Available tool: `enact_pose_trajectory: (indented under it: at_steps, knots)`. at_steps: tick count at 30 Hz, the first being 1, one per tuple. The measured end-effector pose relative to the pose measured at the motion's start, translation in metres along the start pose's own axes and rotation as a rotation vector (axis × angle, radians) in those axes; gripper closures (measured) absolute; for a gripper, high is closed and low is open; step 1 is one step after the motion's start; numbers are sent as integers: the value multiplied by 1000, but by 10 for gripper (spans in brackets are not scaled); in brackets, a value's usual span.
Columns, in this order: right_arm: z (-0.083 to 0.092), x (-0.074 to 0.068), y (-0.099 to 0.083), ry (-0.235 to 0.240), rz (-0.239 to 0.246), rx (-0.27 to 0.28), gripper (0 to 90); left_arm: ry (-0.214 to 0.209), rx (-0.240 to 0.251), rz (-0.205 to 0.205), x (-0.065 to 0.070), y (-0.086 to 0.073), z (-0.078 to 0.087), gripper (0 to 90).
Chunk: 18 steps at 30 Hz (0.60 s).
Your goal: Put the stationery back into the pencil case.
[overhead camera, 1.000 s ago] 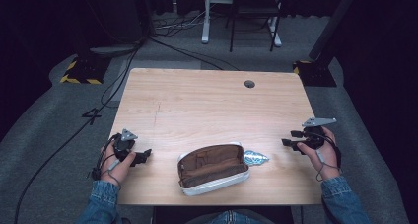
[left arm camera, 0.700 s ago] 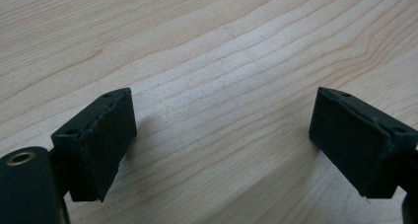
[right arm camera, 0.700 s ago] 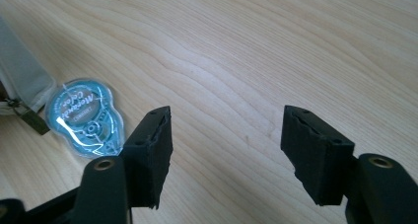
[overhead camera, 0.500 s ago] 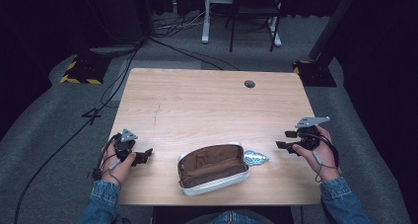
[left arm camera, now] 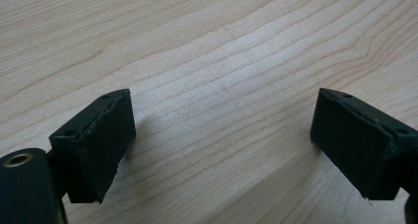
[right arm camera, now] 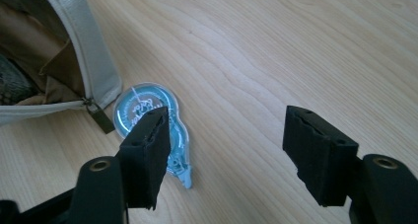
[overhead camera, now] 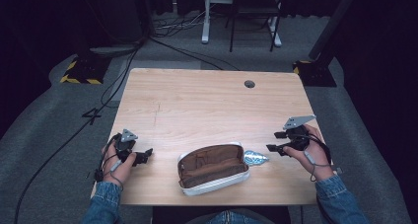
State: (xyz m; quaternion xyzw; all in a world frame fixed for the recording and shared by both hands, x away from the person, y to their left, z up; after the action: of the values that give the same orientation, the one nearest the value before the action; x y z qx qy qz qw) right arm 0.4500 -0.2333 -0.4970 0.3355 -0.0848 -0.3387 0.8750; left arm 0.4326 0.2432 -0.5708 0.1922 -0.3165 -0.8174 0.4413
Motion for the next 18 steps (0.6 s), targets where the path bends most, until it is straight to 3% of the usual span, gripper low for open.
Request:
enact_pose_trajectory:
  at_steps: [11,18]
  knots:
    - [-18,-23,3,57,99,-89,356,2,0,3,0,0,0,103]
    - [-29,-31,-3,78,123,-151,355,3,0,3,0,0,0,103]
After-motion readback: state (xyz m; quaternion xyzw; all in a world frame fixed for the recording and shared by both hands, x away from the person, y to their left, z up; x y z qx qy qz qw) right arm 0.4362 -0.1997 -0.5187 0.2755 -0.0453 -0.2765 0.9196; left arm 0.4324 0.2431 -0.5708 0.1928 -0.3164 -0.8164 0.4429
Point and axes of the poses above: each handheld gripper's, and its own axes: z roughly backward along the jaws, y roughly out of its top, x roughly to its right, the point moved 9 cm from there along -z, roughly forward along the jaws, and after that the axes turned 5 degrees about -z, right-handed, at the moved point
